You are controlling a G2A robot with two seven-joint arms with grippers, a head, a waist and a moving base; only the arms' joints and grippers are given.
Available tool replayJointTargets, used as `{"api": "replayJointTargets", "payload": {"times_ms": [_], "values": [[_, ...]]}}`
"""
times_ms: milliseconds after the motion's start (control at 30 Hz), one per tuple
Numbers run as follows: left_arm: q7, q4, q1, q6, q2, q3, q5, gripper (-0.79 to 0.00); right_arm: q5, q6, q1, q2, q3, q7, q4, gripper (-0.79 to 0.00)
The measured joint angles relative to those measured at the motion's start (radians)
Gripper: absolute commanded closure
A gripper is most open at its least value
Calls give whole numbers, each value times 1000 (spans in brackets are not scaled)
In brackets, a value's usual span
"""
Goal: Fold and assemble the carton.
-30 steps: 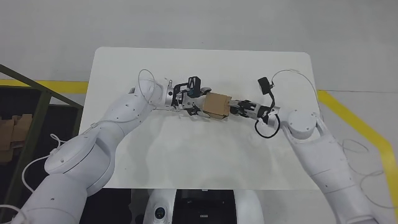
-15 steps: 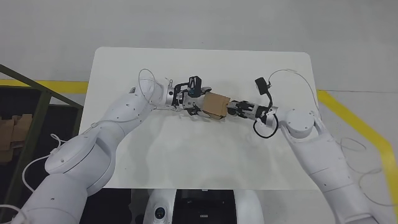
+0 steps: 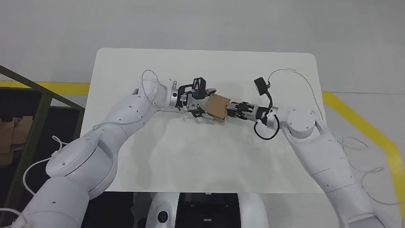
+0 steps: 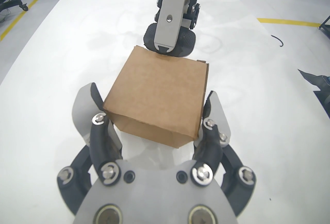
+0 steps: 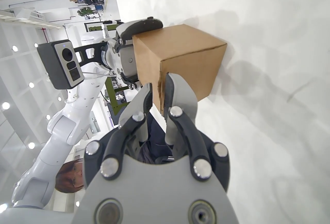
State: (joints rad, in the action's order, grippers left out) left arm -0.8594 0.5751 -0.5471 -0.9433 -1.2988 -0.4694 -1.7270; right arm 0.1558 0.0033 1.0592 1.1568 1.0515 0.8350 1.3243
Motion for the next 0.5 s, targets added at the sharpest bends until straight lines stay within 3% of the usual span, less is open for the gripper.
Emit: {"api": "replayJointTargets", "payload": {"times_ms": [167,233,267,300,333,500], "values": [[-5,-7,1,1,1,-2,0,-708,10,-12,19,-7,32,-4,7,-305],[-11,-12,2,4,2,-5,3,-785,12,-17,34,-12,52,-7,20,-357],[-14,-14,3,6,3,-7,5,-785,13,-19,40,-14,62,-10,26,-391],[-20,-16,4,7,5,-10,6,-785,15,-22,49,-17,74,-14,33,-640],[-24,-17,5,8,6,-11,6,-785,16,-25,55,-19,84,-17,38,-785],[-31,11,-2,13,21,-18,26,-785,29,-57,75,-26,120,-27,56,-785]]}}
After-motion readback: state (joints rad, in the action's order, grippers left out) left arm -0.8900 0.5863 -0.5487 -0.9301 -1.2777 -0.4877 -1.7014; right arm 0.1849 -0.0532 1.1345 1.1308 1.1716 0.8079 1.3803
